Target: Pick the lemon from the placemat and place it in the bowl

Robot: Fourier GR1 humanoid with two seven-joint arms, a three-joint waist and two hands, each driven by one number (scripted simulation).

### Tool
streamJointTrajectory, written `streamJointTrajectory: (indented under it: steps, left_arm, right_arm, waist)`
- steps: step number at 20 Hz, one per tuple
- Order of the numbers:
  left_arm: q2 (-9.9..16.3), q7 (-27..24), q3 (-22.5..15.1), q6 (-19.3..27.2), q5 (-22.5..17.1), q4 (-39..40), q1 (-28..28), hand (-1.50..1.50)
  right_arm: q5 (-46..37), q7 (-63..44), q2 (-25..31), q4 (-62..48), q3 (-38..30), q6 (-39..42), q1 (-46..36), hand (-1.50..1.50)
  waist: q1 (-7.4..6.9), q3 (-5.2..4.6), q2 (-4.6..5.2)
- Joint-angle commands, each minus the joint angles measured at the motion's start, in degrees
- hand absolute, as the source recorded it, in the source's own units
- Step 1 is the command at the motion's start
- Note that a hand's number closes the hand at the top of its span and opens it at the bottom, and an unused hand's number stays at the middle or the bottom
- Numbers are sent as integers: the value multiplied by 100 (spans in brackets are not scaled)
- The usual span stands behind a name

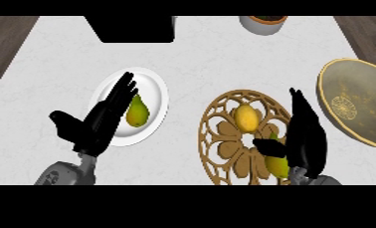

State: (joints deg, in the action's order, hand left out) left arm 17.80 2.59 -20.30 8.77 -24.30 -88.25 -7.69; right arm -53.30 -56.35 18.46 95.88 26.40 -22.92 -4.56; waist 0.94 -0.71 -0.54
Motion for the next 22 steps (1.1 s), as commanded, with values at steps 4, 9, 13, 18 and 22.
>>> streamJointTrajectory:
  steps: [4, 9, 13, 18, 22]
  left_arm:
    - [-112, 5, -112, -95, 34, -34, -91, 0]
    - [-229, 79, -46, 19, 57, 57, -233, 0]
    - [-189, 95, 28, -18, 14, 13, -170, 0]
    - [-176, 229, 43, -52, -11, -99, -202, 0]
    - [-53, 60, 168, -361, -82, 131, -129, 0]
  right_arm:
    - [-257, -2423, -1034, 212, 13, 2216, -1095, -150]
    - [-369, -2876, -1696, 67, -326, 2779, -1291, -150]
    - [-400, -2884, -1827, -317, -801, 3056, -1443, -150]
    - [-181, -2886, -1839, -545, -1049, 3442, -1430, -150]
    - [-37, -2887, -1842, -670, -1168, 3386, -1399, -150]
  waist:
    - [-165, 36, 32]
    - [-85, 49, 27]
    - [-106, 52, 37]
    - [-104, 55, 30]
    - [-94, 56, 38]
